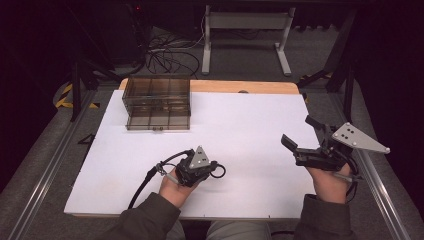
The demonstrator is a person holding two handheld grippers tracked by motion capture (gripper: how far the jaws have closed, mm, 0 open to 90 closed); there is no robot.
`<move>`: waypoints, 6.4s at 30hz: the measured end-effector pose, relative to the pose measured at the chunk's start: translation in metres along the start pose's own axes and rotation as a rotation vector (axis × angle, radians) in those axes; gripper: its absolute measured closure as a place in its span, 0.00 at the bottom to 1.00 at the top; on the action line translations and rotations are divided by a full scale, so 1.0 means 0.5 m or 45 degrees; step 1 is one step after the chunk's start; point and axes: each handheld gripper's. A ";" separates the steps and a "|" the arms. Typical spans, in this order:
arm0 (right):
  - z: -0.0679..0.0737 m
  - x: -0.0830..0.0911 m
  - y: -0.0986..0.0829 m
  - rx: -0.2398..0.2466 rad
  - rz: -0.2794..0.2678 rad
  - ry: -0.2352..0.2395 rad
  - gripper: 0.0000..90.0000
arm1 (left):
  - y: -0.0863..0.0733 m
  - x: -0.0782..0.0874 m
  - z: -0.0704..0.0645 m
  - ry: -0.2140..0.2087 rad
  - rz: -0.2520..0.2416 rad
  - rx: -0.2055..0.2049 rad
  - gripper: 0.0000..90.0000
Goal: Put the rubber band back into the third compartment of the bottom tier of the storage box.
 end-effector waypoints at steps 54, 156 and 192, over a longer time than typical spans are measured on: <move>0.005 -0.006 0.000 -0.022 -0.012 0.068 0.02 | 0.034 0.045 0.162 0.254 -0.068 0.112 0.95; -0.027 0.009 -0.023 -0.096 0.001 0.075 0.04 | -0.026 -0.085 0.363 0.637 0.104 0.292 0.95; -0.019 -0.001 -0.025 -0.103 0.006 0.103 0.04 | -0.051 -0.101 0.366 0.657 0.131 0.339 0.84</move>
Point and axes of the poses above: each handheld gripper's, and its own axes: x roughly backward along the jaws, y roughly out of its top, z roughly to its left, and after that the axes turned 1 degree about z, right-handed
